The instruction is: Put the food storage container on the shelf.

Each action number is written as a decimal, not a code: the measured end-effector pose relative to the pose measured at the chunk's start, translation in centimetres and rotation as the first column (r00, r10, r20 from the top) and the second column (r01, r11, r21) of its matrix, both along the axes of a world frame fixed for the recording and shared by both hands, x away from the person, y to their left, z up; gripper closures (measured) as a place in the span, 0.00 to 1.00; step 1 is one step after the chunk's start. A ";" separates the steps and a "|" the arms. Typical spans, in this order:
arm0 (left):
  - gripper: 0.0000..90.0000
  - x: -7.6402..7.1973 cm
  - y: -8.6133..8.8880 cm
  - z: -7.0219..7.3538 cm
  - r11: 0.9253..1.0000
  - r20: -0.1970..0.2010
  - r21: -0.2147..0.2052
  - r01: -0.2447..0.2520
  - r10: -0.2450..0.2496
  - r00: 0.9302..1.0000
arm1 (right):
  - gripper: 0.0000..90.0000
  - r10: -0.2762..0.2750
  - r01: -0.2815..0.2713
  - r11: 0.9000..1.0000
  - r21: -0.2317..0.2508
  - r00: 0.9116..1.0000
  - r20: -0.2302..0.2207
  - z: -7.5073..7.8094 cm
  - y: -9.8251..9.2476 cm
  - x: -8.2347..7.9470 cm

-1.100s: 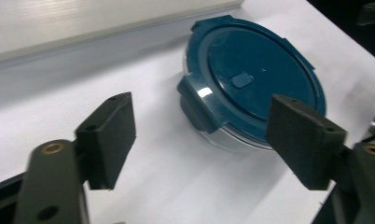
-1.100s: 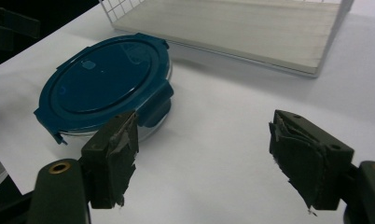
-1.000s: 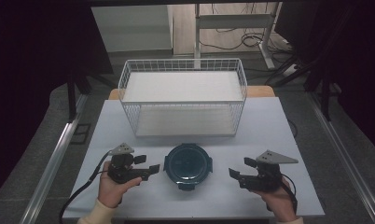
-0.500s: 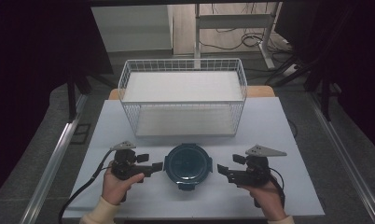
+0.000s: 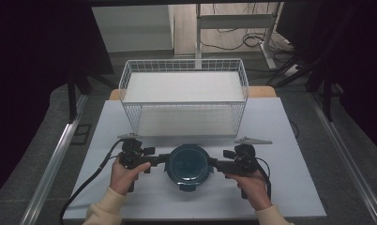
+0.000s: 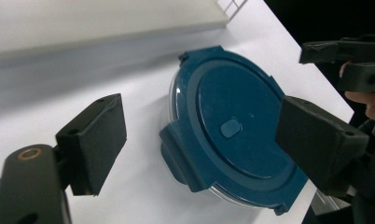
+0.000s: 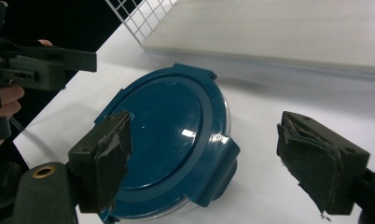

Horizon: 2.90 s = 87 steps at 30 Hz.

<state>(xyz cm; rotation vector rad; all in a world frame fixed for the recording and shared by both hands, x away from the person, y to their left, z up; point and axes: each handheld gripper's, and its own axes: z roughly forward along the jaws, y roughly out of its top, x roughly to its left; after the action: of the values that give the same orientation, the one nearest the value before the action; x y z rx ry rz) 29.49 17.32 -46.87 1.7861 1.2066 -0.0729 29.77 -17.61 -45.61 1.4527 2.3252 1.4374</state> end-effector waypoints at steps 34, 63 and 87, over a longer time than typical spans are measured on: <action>0.24 1.0 -1.6 -5.2 0.981 -0.244 -0.174 0.084 -0.126 0.962 | 0.17 0.045 -0.016 0.994 0.109 0.961 -0.272 -5.5 2.5 1.4; 0.49 -1.1 -1.4 -3.5 0.986 -0.208 -0.165 0.034 -0.068 0.976 | 0.40 0.021 0.050 0.975 0.216 0.949 -0.315 -4.8 0.7 -0.1; 0.53 -2.5 -1.2 -0.6 0.981 -0.093 -0.186 0.045 -0.064 0.994 | 0.42 0.044 0.003 0.971 0.240 0.981 -0.187 -1.9 0.5 -1.1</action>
<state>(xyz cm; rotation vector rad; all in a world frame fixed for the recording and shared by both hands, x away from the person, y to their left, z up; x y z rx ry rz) 27.03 16.08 -47.46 1.6690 1.1800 -0.2983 28.67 -17.12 -47.48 1.7023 2.3458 1.7061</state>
